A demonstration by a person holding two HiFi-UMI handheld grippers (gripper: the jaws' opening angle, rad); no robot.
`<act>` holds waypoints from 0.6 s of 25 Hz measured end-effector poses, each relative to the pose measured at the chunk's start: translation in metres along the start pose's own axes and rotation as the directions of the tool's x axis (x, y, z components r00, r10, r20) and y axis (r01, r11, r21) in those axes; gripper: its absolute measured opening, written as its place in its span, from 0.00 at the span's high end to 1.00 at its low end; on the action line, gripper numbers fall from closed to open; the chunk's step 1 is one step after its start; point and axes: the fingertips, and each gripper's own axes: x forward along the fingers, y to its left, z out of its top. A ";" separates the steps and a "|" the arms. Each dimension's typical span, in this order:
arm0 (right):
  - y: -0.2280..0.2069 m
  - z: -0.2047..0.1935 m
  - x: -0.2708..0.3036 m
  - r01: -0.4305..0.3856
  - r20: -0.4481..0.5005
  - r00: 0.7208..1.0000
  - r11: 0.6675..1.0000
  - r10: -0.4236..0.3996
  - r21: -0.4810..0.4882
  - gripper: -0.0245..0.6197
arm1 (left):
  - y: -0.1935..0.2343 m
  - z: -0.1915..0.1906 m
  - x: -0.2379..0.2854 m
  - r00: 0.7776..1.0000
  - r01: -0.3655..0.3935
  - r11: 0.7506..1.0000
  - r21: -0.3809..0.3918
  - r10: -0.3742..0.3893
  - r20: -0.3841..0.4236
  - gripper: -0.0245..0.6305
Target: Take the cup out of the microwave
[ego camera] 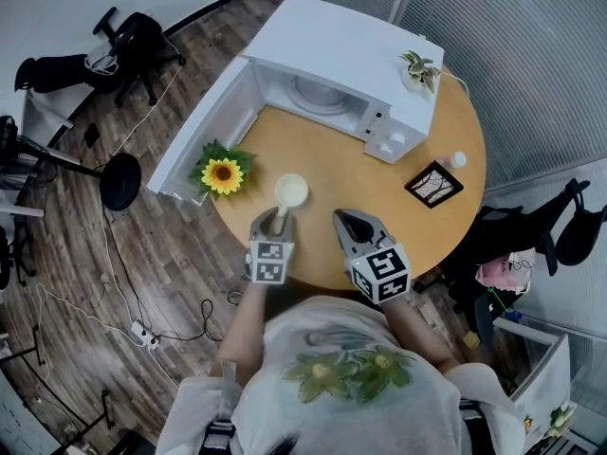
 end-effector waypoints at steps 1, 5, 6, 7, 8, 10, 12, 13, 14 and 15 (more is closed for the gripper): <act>0.001 0.000 0.001 -0.003 0.000 1.000 1.000 0.003 -0.002 0.94 | 0.000 0.002 -0.003 1.000 0.002 1.000 0.001 -0.002 0.008 0.82; 0.006 0.001 0.003 -0.015 -0.001 1.000 1.000 0.015 -0.007 0.94 | 0.000 0.015 -0.017 0.999 0.007 1.000 0.008 -0.007 0.039 0.82; 0.008 0.002 0.004 -0.018 -0.001 1.000 1.000 0.018 -0.008 0.94 | 0.000 0.019 -0.021 0.999 0.007 1.000 0.007 -0.008 0.050 0.82; 0.009 0.002 0.004 -0.020 0.000 1.000 1.000 0.020 -0.009 0.94 | -0.001 0.025 -0.025 0.998 0.011 1.000 0.002 -0.011 0.062 0.82; 0.010 0.003 0.005 -0.022 0.001 1.000 1.000 0.022 -0.009 0.94 | -0.001 0.031 -0.029 0.997 0.016 1.000 -0.006 -0.016 0.075 0.82; 0.012 0.004 0.006 -0.025 0.006 1.000 1.000 0.025 -0.009 0.94 | -0.001 0.045 -0.037 0.994 0.027 0.999 -0.026 -0.025 0.106 0.82; 0.013 0.006 0.006 -0.026 0.011 1.000 1.000 0.026 -0.011 0.94 | 0.000 0.061 -0.046 0.989 0.030 0.999 -0.037 -0.024 0.144 0.82; 0.014 0.007 0.006 -0.027 0.014 1.000 1.000 0.027 -0.012 0.94 | 0.000 0.069 -0.050 0.987 0.028 0.999 -0.038 -0.021 0.162 0.82; 0.014 0.008 0.006 -0.027 0.016 1.000 1.000 0.027 -0.014 0.94 | 0.000 0.077 -0.054 0.984 0.024 0.999 -0.038 -0.017 0.177 0.82; 0.015 0.009 0.006 -0.028 0.018 0.999 0.999 0.028 -0.016 0.94 | 0.000 0.083 -0.057 0.982 0.022 0.999 -0.035 -0.015 0.188 0.82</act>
